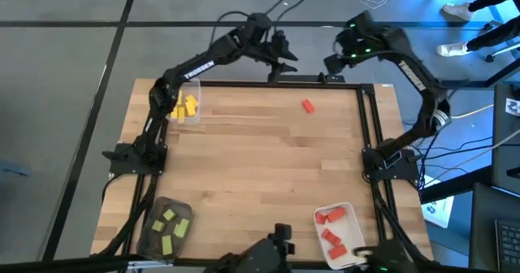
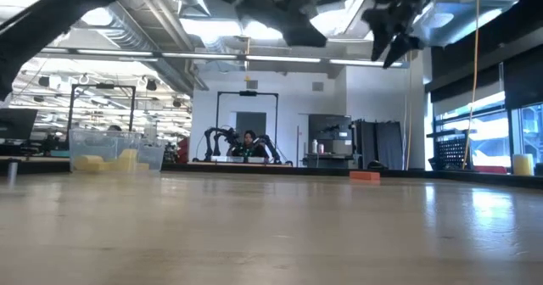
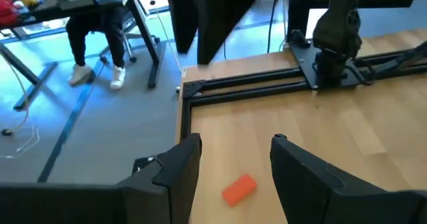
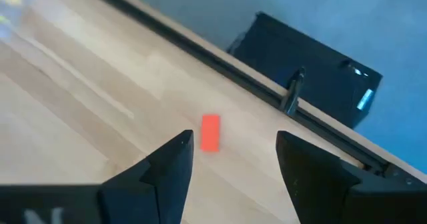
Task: Sort & place blocks by color
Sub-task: Put the orange block into the white bin
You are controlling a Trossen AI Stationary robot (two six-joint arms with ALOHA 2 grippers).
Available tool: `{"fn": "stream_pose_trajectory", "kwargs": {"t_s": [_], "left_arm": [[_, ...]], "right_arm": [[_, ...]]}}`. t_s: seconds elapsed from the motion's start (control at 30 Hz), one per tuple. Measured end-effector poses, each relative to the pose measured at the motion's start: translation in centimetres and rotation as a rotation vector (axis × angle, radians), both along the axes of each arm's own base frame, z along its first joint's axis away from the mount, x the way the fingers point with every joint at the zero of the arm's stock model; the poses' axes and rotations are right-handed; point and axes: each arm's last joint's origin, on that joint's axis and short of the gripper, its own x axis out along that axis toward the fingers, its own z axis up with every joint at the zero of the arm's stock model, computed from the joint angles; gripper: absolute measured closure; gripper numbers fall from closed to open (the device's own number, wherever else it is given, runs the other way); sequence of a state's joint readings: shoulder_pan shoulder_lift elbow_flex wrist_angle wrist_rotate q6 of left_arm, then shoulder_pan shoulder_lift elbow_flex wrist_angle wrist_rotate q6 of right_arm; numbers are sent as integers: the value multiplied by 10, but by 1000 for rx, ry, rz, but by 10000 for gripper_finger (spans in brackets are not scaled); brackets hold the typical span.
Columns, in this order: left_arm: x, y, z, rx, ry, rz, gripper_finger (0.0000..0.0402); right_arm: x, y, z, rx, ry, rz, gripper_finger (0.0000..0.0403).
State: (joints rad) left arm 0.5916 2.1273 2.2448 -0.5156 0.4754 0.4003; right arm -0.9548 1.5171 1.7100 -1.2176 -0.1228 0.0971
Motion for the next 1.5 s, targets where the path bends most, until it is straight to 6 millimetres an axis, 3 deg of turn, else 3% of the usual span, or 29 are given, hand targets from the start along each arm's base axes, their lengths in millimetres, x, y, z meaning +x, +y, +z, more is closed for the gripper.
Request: {"fn": "stream_pose_trajectory", "kwargs": {"t_s": [0.23, 0.47, 0.63, 0.97, 1.37, 1.5], "left_arm": [[-31, -5, 36, 48, -11, 104, 231], [-51, -9, 53, 56, 13, 165, 231], [-53, -9, 53, 51, 24, 184, 231], [-52, -11, 52, 45, 31, 180, 231], [-53, -10, 53, 46, 30, 181, 231], [-53, -10, 53, 46, 30, 182, 231]], "right_arm": [[50, -11, -42, 70, 146, 61, 189], [79, -29, -92, 210, 235, 17, 189], [93, -42, -131, 285, 320, 63, 189], [108, -56, -188, 392, 427, 152, 189], [120, -57, -237, 510, 472, 233, 189], [122, -58, -244, 498, 513, 224, 189]]}}
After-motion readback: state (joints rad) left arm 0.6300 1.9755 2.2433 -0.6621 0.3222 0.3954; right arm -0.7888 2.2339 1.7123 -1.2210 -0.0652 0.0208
